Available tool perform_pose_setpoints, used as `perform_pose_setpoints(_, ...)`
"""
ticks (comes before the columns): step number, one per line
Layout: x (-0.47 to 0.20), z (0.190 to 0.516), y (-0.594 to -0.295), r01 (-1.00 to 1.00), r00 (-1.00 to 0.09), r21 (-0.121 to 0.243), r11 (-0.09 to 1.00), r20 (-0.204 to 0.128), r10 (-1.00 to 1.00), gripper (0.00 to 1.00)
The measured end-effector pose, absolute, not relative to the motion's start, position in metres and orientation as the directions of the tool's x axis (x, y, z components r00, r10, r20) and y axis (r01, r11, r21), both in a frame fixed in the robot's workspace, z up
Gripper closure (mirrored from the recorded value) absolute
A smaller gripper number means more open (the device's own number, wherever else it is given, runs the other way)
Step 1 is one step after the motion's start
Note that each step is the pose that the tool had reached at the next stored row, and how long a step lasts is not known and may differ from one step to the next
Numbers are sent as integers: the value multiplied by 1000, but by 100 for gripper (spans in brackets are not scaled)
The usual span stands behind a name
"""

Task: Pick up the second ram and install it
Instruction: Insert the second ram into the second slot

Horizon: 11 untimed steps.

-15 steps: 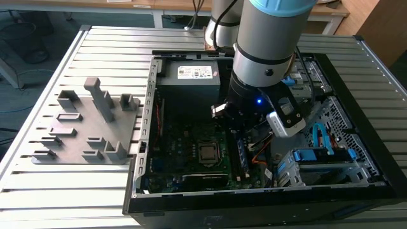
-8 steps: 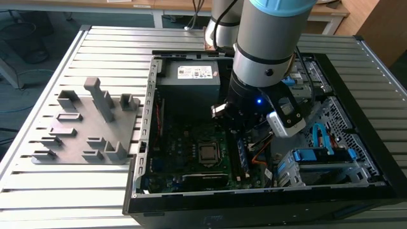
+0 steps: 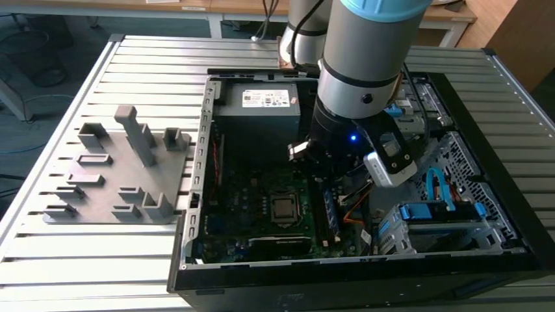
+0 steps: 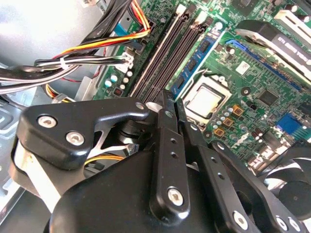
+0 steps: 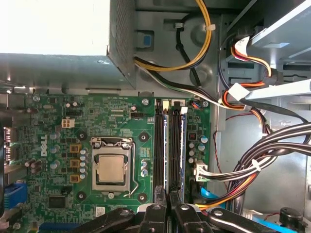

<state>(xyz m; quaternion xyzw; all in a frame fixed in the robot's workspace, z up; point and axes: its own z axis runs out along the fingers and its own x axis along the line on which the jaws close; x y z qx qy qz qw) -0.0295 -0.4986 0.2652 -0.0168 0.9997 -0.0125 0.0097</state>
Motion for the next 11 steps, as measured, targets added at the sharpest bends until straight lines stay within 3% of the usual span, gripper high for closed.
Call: perform_pose_setpoints(11, -29, 263, -499, -33, -999, -29, 999, -19, -34, 86)
